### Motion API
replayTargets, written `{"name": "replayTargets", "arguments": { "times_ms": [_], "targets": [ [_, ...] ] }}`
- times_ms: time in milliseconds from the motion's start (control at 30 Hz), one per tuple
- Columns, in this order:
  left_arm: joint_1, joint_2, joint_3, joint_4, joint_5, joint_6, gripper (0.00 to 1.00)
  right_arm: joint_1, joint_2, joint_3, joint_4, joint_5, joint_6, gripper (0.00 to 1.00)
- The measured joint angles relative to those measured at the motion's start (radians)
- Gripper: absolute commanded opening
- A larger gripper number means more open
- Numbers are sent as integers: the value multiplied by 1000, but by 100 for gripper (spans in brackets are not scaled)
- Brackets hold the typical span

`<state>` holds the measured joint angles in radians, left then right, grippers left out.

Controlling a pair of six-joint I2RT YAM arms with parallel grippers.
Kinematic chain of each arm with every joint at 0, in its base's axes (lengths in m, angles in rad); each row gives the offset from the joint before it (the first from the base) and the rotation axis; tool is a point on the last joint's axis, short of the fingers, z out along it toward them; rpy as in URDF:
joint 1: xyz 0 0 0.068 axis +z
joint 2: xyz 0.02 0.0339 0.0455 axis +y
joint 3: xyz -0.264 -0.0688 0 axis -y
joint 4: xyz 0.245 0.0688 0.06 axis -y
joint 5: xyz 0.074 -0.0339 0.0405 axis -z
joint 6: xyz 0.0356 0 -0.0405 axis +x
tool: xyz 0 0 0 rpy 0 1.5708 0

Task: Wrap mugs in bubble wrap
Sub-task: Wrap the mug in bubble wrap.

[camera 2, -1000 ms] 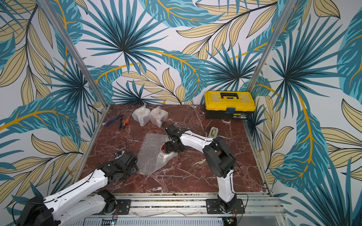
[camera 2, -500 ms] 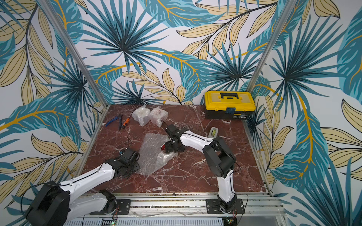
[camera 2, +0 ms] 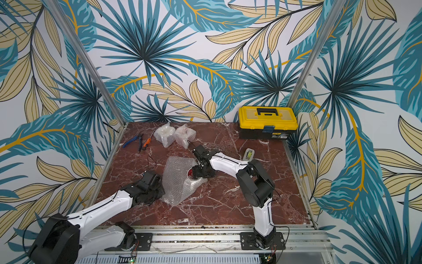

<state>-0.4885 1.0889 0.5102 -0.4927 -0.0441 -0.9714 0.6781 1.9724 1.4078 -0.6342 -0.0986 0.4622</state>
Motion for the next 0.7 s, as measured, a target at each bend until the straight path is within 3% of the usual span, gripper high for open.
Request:
{"name": "replayTargets", "arguments": {
  "times_ms": [233,433,700],
  "targets": [
    [0,-70,80,37,166,59,0,-4,13,9,-1,-11,0,77],
    [0,4,160,116,317,76,0,-4,14,12,-3,-17,0,77],
    [-2,148,307,246,435,66,0,-5,20,18,-7,-33,1,77]
  ]
}}
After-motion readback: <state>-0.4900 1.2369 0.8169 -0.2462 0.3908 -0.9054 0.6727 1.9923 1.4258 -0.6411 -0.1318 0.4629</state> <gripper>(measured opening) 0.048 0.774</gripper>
